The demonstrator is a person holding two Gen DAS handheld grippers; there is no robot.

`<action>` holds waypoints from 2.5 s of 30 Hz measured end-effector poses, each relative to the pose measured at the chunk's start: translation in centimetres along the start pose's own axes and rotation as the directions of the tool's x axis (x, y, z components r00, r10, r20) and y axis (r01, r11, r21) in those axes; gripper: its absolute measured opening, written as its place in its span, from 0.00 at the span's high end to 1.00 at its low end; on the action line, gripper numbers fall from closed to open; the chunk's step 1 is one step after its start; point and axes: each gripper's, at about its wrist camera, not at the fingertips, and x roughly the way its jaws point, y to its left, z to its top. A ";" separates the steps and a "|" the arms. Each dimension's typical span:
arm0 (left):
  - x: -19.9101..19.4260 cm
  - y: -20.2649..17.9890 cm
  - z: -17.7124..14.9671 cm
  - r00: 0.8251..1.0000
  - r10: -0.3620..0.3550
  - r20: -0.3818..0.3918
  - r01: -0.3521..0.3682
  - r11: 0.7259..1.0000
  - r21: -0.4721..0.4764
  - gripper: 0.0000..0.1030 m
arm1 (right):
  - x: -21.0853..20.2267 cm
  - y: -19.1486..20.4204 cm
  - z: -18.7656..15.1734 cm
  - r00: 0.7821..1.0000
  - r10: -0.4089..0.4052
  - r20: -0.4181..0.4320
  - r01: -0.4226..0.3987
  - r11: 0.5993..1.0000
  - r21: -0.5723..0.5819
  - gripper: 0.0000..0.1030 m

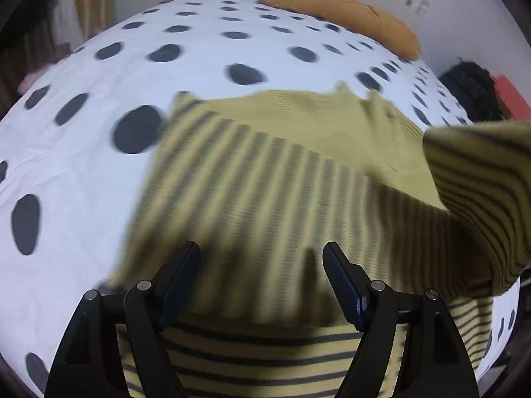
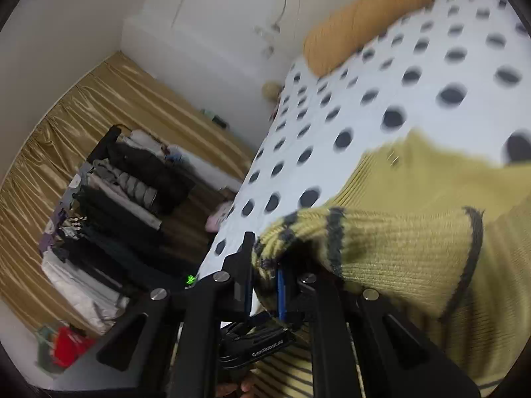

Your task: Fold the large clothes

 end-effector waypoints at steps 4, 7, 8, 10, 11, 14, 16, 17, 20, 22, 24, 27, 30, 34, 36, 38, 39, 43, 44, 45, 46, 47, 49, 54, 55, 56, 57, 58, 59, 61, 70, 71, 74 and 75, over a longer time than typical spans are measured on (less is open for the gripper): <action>-0.1 5.3 0.7 0.997 0.075 -0.011 -0.075 0.997 -0.033 0.27 | 7.5 -0.3 -2.9 0.994 0.010 -0.108 -0.006 0.999 0.038 0.89; 0.9 8.9 0.5 0.998 0.012 -0.060 -0.018 0.994 -0.108 0.25 | 11.5 -1.5 -4.4 0.983 -0.017 -0.181 0.032 0.996 0.079 0.89; 1.0 9.9 0.4 0.997 -0.031 -0.064 0.022 0.990 -0.138 0.25 | 12.6 -2.2 -5.1 0.978 -0.037 -0.206 0.056 0.995 0.088 0.89; 0.5 10.5 0.4 0.998 -0.040 -0.055 0.031 0.989 -0.142 0.26 | 15.0 -4.5 -6.5 0.958 -0.055 -0.280 0.099 0.985 0.144 0.80; 0.1 10.4 0.4 0.998 -0.034 -0.051 0.028 0.991 -0.128 0.28 | 16.1 -5.3 -7.2 0.945 -0.042 -0.325 0.104 0.978 0.178 0.75; -1.3 9.7 0.7 0.995 -0.098 -0.037 0.093 0.989 -0.113 0.28 | 15.8 -5.7 -7.7 0.950 -0.013 -0.313 0.075 0.980 0.186 0.65; -2.5 9.0 1.0 0.987 -0.156 -0.024 0.153 0.982 -0.115 0.27 | 14.7 -5.0 -7.5 0.952 0.037 -0.303 0.029 0.977 0.210 0.33; -3.0 8.6 1.2 0.983 -0.182 -0.014 0.180 0.978 -0.108 0.26 | 13.6 -4.5 -7.3 0.957 0.080 -0.280 -0.010 0.971 0.241 0.20; -4.4 6.6 1.1 0.971 -0.240 0.002 0.239 0.965 -0.105 0.26 | 10.5 -3.6 -6.7 0.967 0.123 -0.224 -0.062 0.963 0.262 0.19; -4.7 5.2 1.2 0.957 -0.288 0.009 0.288 0.953 -0.098 0.23 | 8.6 -3.3 -6.6 0.969 0.141 -0.203 -0.082 0.959 0.272 0.19; -4.1 2.6 1.9 0.962 -0.272 0.007 0.272 0.961 -0.056 0.23 | 5.6 -3.1 -6.6 0.979 0.109 -0.171 -0.062 0.964 0.260 0.19; -2.9 -2.0 1.9 0.989 -0.146 0.006 0.144 0.983 0.112 0.23 | 1.5 -3.0 -6.8 0.992 0.039 -0.121 -0.012 0.976 0.217 0.19; -2.2 -6.9 1.0 0.995 -0.037 0.089 0.007 0.951 0.310 0.23 | -1.9 -3.5 -7.1 0.995 -0.030 -0.092 0.047 0.981 0.187 0.19; 0.1 -12.4 -0.2 0.984 0.060 0.166 -0.139 0.842 0.522 0.23 | -5.7 -5.2 -7.3 0.990 -0.130 -0.048 0.137 0.971 0.196 0.19; 1.6 -13.3 -0.3 0.986 0.082 0.146 -0.150 0.820 0.553 0.43 | -6.8 -6.5 -7.4 0.990 -0.131 -0.042 0.138 0.964 0.227 0.19; 2.9 -13.1 0.3 0.993 0.092 0.080 -0.120 0.835 0.537 0.85 | -7.3 -7.3 -7.6 0.989 -0.141 -0.032 0.145 0.958 0.248 0.19; 3.1 -12.7 0.6 0.994 0.087 0.061 -0.106 0.850 0.516 0.86 | -7.3 -7.4 -7.6 0.989 -0.144 -0.028 0.147 0.956 0.255 0.19; 2.5 -10.6 1.6 0.998 0.037 0.055 -0.056 0.908 0.414 0.90 | -7.9 -7.9 -7.7 0.990 -0.138 -0.011 0.136 0.954 0.267 0.19; 2.1 -9.8 2.0 0.998 0.023 0.065 -0.046 0.928 0.369 0.90 | -8.1 -8.0 -7.7 0.990 -0.142 -0.009 0.139 0.954 0.264 0.19; 1.5 -8.8 2.4 0.996 0.012 0.087 -0.039 0.947 0.318 0.90 | -8.2 -8.0 -7.7 0.989 -0.144 -0.009 0.142 0.954 0.263 0.19; 0.6 -7.3 3.0 0.994 -0.007 0.112 -0.022 0.967 0.256 0.90 | -8.3 -8.1 -7.7 0.990 -0.144 -0.008 0.141 0.955 0.262 0.19; -0.1 -5.5 3.6 0.992 -0.022 0.128 -0.002 0.982 0.186 0.90 | -8.2 -8.1 -7.8 0.990 -0.137 -0.008 0.135 0.956 0.262 0.19; -1.1 -2.3 4.5 0.987 -0.012 0.158 0.001 0.998 0.070 0.90 | -7.9 -8.0 -7.8 0.991 -0.130 -0.013 0.129 0.958 0.255 0.19; -2.1 6.7 4.8 0.987 0.068 0.145 -0.043 0.984 -0.172 0.90 | -6.6 -7.0 -7.5 0.988 -0.151 -0.025 0.153 0.963 0.220 0.19; -1.7 8.3 4.4 0.993 0.047 0.110 -0.022 0.976 -0.216 0.90 | -6.5 -6.8 -7.5 0.985 -0.169 -0.029 0.171 0.962 0.214 0.19; -1.0 9.4 3.8 0.996 0.035 0.080 -0.015 0.971 -0.239 0.90 | -6.4 -6.9 -7.6 0.980 -0.197 -0.037 0.201 0.956 0.213 0.19; -0.5 10.0 3.1 0.997 0.034 0.063 -0.017 0.969 -0.246 0.90 | -6.4 -6.9 -7.7 0.973 -0.228 -0.041 0.231 0.949 0.216 0.19; 0.1 10.3 2.4 0.998 0.027 0.051 -0.014 0.969 -0.246 0.90 | -6.6 -7.1 -7.9 0.969 -0.242 -0.045 0.246 0.945 0.216 0.19; 0.5 10.5 1.6 0.999 0.029 0.044 -0.017 0.970 -0.241 0.89 | -6.9 -7.5 -8.1 0.961 -0.274 -0.044 0.277 0.935 0.221 0.19; 0.9 10.8 0.4 0.998 0.019 0.055 -0.004 0.968 -0.250 0.88 | -7.7 -8.7 -8.6 0.928 -0.370 -0.045 0.370 0.901 0.228 0.19; -0.8 11.6 -0.6 0.994 -0.057 0.094 0.083 0.949 -0.304 0.86 | -11.1 -13.1 -7.9 0.922 -0.385 0.052 0.346 0.874 0.341 0.24; -0.8 11.4 -0.5 0.993 -0.068 0.093 0.094 0.947 -0.306 0.86 | -11.0 -13.1 -7.4 0.916 -0.392 0.088 0.345 0.880 0.326 0.27; -0.9 10.5 -0.7 0.990 -0.094 0.106 0.121 0.948 -0.294 0.85 | -11.5 -12.8 -6.5 0.847 -0.511 0.149 0.460 0.844 0.277 0.69; -1.0 10.0 -0.8 0.989 -0.101 0.110 0.128 0.952 -0.279 0.85 | -12.1 -12.8 -6.6 0.826 -0.539 0.164 0.486 0.829 0.277 0.73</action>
